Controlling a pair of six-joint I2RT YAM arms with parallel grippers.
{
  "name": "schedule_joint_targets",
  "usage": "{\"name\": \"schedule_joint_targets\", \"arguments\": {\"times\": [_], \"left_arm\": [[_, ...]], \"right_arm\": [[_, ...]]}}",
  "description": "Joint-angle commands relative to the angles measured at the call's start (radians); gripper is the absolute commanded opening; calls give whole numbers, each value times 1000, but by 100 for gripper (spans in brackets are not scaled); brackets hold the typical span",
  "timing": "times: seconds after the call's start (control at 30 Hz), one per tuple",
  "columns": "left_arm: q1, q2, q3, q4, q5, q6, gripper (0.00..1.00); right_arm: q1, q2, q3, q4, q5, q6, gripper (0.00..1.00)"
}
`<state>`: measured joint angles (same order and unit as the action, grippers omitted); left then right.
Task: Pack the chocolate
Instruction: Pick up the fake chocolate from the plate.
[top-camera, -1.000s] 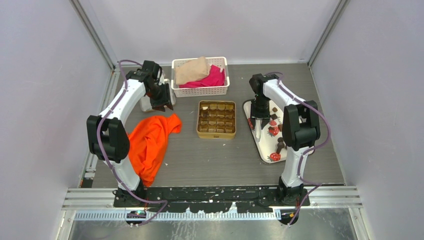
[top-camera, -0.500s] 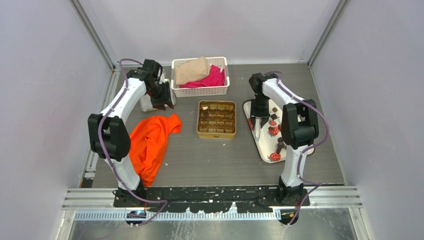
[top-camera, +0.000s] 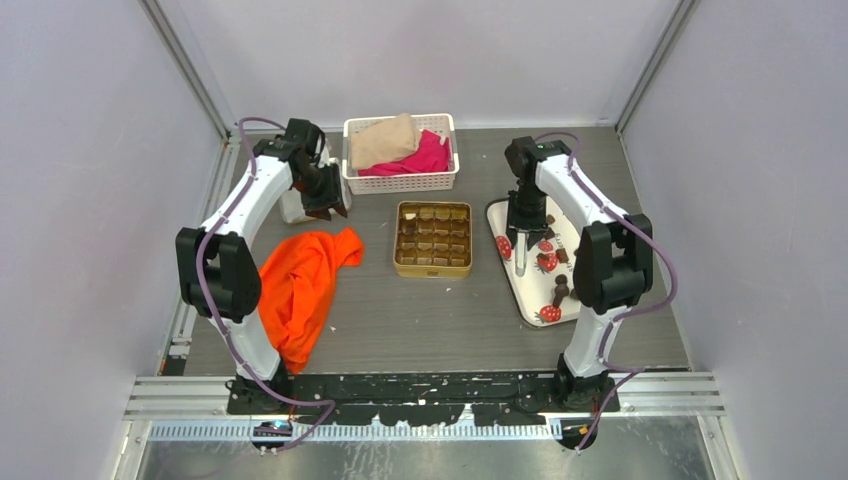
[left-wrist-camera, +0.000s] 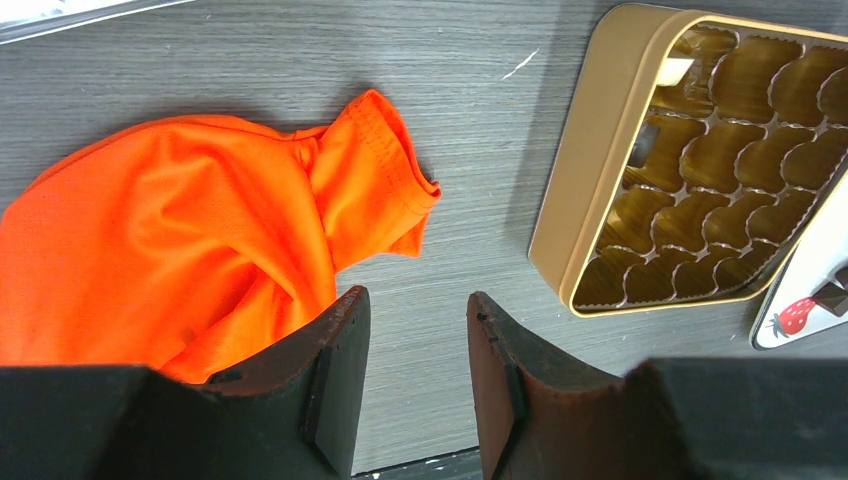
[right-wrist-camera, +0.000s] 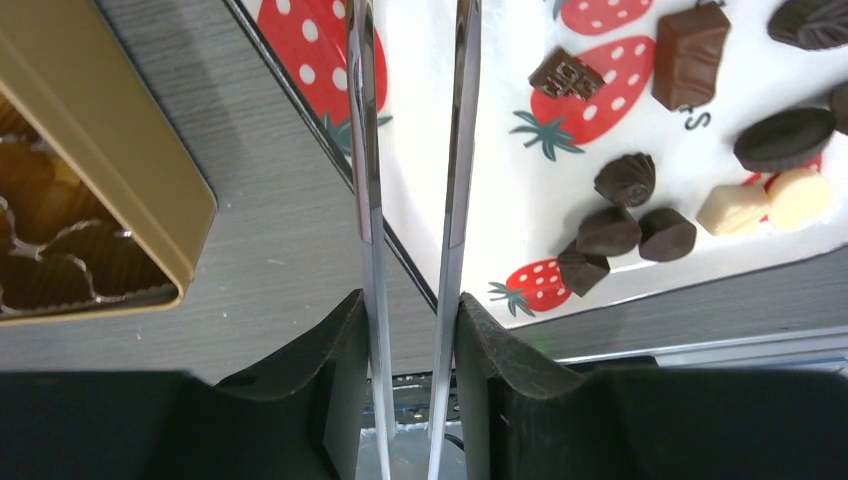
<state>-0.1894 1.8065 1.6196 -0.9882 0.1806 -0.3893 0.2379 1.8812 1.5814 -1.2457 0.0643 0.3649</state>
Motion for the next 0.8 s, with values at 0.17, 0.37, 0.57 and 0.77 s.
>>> {"name": "schedule_joint_targets", "arguments": {"times": [0.17,0.37,0.57,0.77], "left_arm": [[5,-48,5,6,10,5,42],[5,-52,6,4,10,7,42],[5,-53,6,0,7,12,42],[5,-48,16,-4,1,17,42]], "right_arm": [[12,-157,13,-62,22,24,17],[21,-191,-15,-67,31,29,17],[42,-212,-8,-81,32,40,17],[109,-215,36,-120,49,53,17]]}}
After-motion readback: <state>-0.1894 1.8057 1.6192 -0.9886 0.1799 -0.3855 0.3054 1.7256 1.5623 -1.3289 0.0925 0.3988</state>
